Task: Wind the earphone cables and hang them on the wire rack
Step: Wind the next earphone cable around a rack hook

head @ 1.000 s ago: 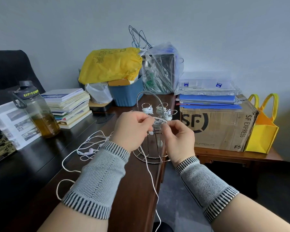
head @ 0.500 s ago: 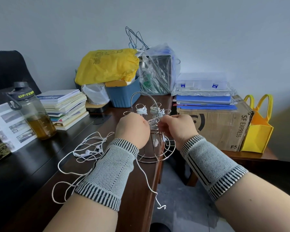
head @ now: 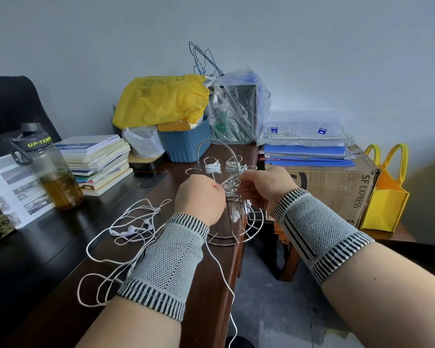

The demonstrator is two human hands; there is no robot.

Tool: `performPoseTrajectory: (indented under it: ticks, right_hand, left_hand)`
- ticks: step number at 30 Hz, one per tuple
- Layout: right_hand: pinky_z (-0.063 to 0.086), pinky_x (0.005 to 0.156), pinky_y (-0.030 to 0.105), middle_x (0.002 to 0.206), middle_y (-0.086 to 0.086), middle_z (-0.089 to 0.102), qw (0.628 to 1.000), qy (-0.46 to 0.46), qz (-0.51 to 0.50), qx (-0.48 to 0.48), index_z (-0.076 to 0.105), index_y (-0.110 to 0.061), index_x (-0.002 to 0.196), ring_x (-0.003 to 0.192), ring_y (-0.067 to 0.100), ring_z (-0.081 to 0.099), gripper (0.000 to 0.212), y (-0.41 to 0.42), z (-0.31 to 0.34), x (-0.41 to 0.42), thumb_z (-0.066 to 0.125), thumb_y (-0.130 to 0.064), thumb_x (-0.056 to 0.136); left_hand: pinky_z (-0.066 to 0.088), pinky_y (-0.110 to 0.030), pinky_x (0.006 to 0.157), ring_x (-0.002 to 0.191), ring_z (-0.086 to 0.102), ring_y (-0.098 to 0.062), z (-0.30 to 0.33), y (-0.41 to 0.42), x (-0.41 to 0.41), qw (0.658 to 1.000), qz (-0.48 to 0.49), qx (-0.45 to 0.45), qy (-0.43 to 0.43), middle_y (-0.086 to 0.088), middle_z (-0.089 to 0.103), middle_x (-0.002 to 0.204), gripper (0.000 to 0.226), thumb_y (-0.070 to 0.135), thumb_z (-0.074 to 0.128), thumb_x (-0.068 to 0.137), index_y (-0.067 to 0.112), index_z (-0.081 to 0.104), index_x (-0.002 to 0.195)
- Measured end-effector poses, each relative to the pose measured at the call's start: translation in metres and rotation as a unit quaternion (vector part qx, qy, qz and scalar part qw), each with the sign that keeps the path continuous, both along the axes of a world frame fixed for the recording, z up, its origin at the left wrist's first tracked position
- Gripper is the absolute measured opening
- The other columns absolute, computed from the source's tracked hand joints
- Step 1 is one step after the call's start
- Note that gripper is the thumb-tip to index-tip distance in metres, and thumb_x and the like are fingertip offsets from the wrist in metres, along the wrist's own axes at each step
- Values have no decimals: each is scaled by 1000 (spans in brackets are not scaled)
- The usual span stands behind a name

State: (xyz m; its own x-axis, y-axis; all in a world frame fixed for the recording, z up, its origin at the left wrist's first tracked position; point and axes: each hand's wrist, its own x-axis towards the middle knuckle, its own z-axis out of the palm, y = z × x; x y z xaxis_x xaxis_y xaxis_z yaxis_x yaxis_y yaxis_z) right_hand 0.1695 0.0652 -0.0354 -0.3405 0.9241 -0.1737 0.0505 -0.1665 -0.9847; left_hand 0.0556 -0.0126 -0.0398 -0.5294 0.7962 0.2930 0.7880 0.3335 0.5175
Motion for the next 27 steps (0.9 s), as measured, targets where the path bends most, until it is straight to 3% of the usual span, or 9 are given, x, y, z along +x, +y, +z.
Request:
performPoseTrajectory:
  ticks: [9, 16, 20, 23, 27]
  right_hand:
    - [40, 52, 25, 73, 16, 65, 1000, 6, -1, -8, 64, 1, 68, 53, 18, 56, 12, -1, -7, 2, 65, -4, 80]
    - [41, 51, 28, 64, 10, 60, 999, -24, 4, 40, 59, -7, 60, 49, 16, 52, 23, 4, -15, -1, 69, -10, 81]
    - [46, 56, 30, 61, 3, 58, 984, -81, -29, 157, 55, -13, 62, 53, 14, 50, 25, 8, -21, -4, 74, -14, 78]
    - [50, 59, 29, 63, -5, 55, 949, -97, -32, 298, 52, -20, 66, 55, 9, 49, 25, 5, -26, -5, 68, -7, 80]
    - [52, 70, 26, 80, -1, 58, 896, -126, -9, 426, 69, -25, 88, 63, 4, 50, 20, 2, -35, -6, 63, -7, 85]
  left_hand:
    - [52, -29, 60, 69, 67, -22, -5, -4, -3, 999, -6, -32, 27, -4, 72, 70, 37, 20, 47, 91, 6, 69, 64]
    - [50, -30, 60, 62, 62, -18, -11, -4, -2, 1000, 7, 1, -24, -4, 72, 70, 40, 22, 43, 95, 6, 73, 75]
    - [33, -22, 48, 42, 43, -3, -12, -5, -1, 994, 5, 3, -113, -1, 70, 63, 36, 19, 43, 97, 10, 77, 85]
    - [33, -22, 48, 40, 42, -6, -13, -6, 0, 988, 11, 16, -153, -1, 69, 60, 33, 20, 47, 95, 15, 77, 83]
    - [40, -24, 54, 44, 45, -9, -13, -6, -1, 986, 12, 35, -165, -1, 68, 57, 33, 22, 48, 94, 16, 76, 78]
